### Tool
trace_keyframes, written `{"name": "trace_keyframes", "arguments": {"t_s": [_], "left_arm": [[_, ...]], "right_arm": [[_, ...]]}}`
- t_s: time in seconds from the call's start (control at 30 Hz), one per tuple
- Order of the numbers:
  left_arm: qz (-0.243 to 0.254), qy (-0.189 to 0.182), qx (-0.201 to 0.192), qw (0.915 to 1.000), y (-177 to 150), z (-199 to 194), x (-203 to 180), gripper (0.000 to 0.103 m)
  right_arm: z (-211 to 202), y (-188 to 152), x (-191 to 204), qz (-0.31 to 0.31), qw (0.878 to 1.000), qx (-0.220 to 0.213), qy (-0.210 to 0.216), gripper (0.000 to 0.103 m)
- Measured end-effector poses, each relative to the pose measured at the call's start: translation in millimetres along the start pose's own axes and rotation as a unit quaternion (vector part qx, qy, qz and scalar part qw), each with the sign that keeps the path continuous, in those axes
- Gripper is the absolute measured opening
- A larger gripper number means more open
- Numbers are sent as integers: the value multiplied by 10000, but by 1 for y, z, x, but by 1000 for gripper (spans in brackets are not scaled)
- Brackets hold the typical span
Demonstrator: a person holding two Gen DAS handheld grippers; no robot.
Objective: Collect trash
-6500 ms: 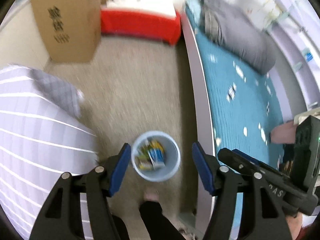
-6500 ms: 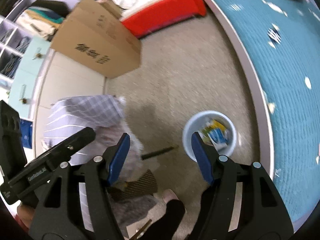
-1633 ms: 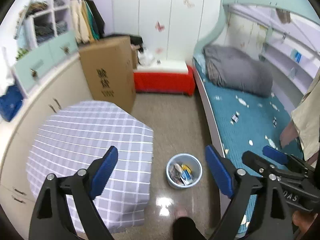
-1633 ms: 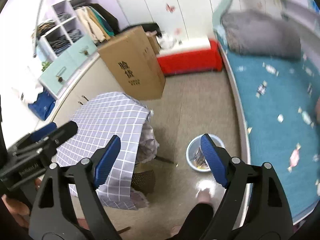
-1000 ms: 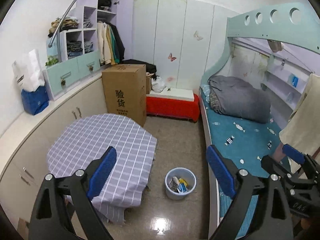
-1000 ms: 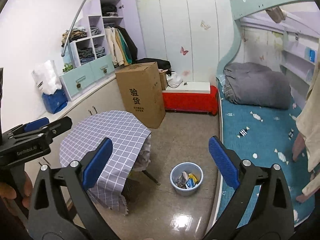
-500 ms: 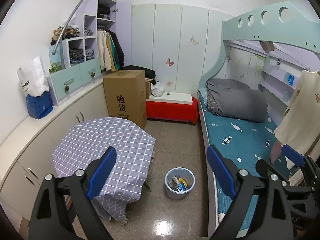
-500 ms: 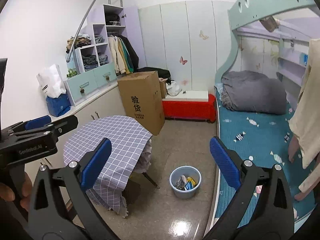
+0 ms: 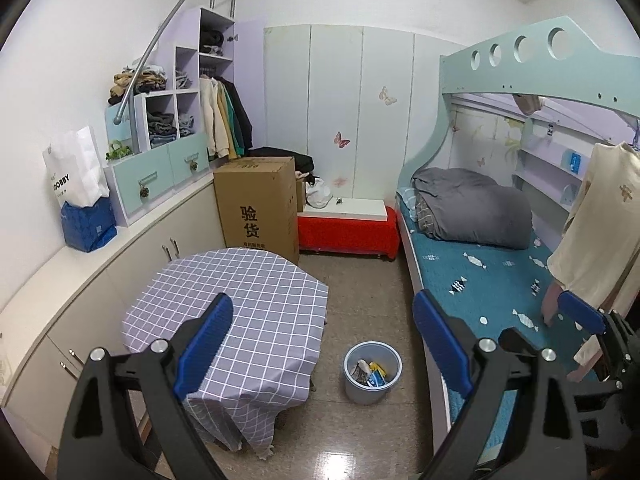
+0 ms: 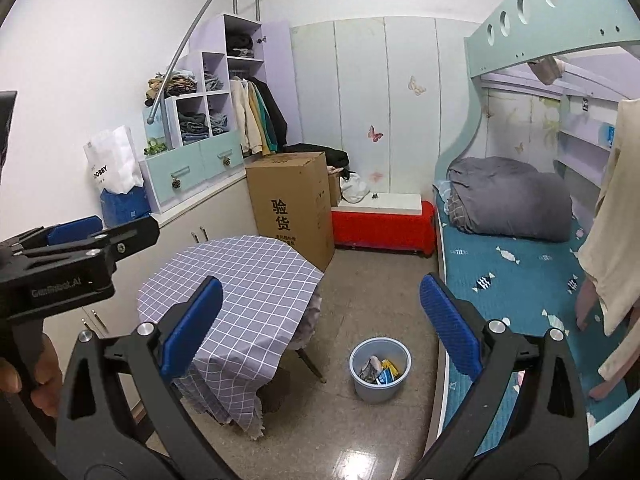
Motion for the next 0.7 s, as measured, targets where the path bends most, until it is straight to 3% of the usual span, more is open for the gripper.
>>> {"name": "trace_keyframes", "arguments": {"t_s": [0.7], "left_arm": [[57,-220,-138,9996,-2,-13,15,90]], "right_arm": [[-12,-8,18,3,9999,38,-140,97]]}}
Point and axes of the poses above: each gripper's, at about its wrist camera, not at the fingertips, and z roughly the way its jaws point, x to its left, y to its top, the point moved 7 cm from there along z, roughly the way its jaws point, and after that the axes turned 5 degrees about z, right-handed, at the moved point
